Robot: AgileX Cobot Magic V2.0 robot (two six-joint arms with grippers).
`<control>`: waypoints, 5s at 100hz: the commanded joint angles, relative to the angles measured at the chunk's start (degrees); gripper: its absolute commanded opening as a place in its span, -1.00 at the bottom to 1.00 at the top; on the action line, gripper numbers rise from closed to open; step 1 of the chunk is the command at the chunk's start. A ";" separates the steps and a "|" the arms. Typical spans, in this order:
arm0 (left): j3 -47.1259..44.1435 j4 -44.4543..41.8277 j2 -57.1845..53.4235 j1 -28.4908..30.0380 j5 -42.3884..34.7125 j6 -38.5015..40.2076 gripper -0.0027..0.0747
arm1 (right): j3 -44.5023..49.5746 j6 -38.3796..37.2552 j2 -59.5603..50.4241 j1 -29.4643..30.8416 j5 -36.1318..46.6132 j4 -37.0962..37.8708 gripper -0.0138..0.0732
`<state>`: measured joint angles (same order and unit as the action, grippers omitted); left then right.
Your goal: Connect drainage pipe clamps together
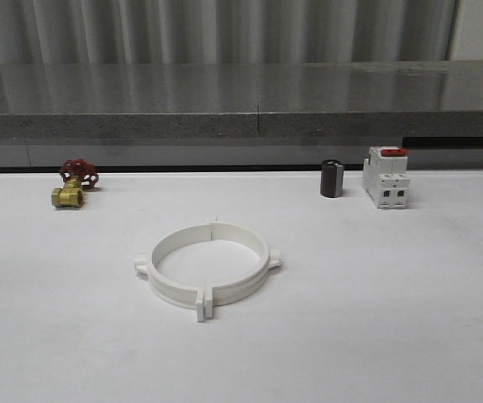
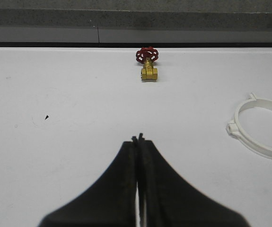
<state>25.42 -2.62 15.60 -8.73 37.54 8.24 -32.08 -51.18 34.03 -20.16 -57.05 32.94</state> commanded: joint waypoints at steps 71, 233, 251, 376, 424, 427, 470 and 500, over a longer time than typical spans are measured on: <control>1.62 0.28 0.47 0.00 -4.66 0.14 -0.98 | -0.87 0.69 -12.77 0.38 -1.86 2.49 -0.95; 1.62 0.28 0.47 0.00 -4.64 0.14 -0.98 | 32.81 54.42 -35.50 23.38 55.05 -39.04 -0.95; 1.62 0.28 0.47 0.00 -4.64 0.14 -0.98 | 32.81 54.36 -35.50 23.38 55.29 -37.72 -0.95; -3.82 -0.26 -1.36 0.00 -16.75 0.14 -0.98 | 32.81 54.16 -35.50 23.38 54.91 -37.67 -0.95; -26.32 0.74 -17.68 1.19 -34.86 0.03 -0.98 | 32.81 54.16 -35.45 23.38 54.85 -37.67 -0.95; -27.21 0.64 -17.68 1.49 -36.07 0.03 -0.98 | 32.81 54.16 -35.45 23.38 54.85 -37.67 -0.95; -27.12 -1.25 -17.68 4.52 -37.54 0.03 -0.98 | 32.81 54.16 -35.45 23.38 54.79 -37.67 -0.95; -27.12 -1.25 -17.68 4.52 -37.54 0.03 -0.98 | 32.81 54.16 -35.45 23.38 54.79 -37.67 -0.95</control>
<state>0.29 -3.86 -0.38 -4.40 4.74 8.24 1.53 2.95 -0.63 2.97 -6.79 -5.18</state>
